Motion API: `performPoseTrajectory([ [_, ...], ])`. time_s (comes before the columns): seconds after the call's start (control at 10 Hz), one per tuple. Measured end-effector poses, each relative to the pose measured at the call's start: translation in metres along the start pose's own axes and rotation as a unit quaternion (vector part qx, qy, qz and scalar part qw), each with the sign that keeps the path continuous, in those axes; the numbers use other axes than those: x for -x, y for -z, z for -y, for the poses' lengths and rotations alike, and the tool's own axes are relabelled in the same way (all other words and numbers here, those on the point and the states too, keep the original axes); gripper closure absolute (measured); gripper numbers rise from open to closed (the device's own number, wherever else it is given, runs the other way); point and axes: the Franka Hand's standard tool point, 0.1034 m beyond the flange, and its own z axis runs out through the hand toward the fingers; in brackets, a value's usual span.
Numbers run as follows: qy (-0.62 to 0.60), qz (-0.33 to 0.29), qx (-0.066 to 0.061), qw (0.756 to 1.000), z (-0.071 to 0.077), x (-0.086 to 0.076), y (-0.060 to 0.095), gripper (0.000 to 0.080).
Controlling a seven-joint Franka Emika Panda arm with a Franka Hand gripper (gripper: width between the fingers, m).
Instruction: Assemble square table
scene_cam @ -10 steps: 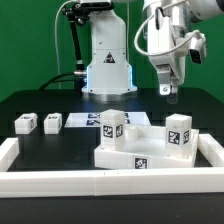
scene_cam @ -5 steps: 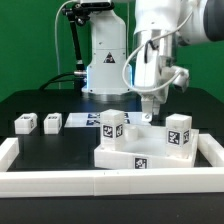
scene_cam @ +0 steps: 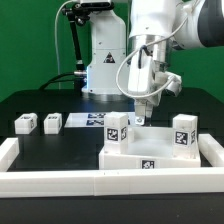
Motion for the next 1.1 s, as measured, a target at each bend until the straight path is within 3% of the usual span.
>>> performPoseTrajectory([
  [0.4, 0.119, -0.006, -0.003, 0.993, 0.006, -0.013, 0.003, 0.0150],
  [0.7, 0.113, -0.001, -0.016, 0.994, 0.022, -0.020, 0.013, 0.0150],
  [1.1, 0.106, -0.004, -0.014, 0.994, 0.021, -0.023, 0.011, 0.0150],
])
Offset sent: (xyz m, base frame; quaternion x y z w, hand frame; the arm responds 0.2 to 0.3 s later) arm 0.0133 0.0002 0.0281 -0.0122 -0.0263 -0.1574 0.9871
